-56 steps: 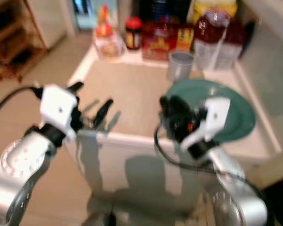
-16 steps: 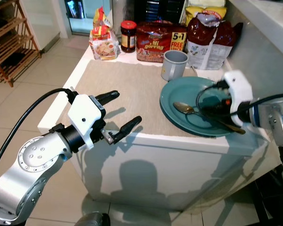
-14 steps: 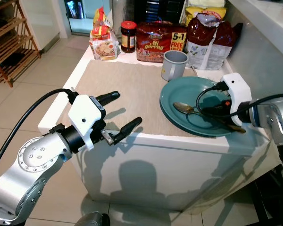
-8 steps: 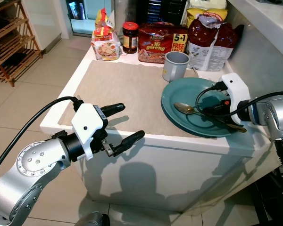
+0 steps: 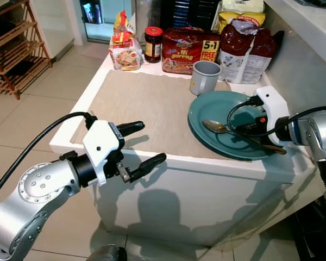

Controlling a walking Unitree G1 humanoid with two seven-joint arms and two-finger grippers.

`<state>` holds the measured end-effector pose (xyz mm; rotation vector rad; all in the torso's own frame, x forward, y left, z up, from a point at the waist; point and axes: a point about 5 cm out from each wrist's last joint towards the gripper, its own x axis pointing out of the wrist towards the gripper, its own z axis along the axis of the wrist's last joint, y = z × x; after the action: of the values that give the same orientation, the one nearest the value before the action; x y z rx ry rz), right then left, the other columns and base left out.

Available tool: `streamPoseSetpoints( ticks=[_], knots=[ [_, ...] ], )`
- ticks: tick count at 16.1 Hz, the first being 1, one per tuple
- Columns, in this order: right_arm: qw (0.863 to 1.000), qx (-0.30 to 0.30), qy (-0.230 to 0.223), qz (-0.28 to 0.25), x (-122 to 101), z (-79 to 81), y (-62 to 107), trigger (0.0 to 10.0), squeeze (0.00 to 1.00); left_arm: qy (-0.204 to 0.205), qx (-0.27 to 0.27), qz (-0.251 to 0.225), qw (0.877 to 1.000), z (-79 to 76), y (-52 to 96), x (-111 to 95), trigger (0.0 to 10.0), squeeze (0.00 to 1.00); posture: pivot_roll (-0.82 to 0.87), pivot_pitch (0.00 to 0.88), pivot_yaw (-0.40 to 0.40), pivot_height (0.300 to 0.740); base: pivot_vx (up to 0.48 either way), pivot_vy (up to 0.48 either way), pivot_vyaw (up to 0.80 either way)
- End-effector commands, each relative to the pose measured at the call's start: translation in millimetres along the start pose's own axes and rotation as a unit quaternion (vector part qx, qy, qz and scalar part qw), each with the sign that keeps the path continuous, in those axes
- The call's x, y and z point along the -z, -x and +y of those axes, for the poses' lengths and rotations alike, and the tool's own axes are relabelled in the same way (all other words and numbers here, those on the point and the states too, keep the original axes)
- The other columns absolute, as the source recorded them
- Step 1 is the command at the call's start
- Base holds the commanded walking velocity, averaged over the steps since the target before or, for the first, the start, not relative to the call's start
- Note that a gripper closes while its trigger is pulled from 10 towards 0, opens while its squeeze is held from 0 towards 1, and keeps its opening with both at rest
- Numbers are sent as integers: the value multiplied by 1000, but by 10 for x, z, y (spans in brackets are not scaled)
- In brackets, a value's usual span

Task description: Setting the table

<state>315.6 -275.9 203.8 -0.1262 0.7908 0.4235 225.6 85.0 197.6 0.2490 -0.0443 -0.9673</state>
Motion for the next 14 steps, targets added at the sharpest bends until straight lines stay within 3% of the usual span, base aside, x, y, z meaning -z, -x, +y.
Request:
streamPoseSetpoints(
  ticks=[1,14],
  knots=[
    [1000,11,-5,28,80,-41,-2,0,0,-9,15,-3,1000,-36,-9,-45,10000,0,68,10,-30,740,0,0,0],
    [999,-11,-5,30,78,8,38,0,0,-14,17,1,1000,-38,12,-34,10000,0,69,0,-38,740,0,0,0]
  ],
)
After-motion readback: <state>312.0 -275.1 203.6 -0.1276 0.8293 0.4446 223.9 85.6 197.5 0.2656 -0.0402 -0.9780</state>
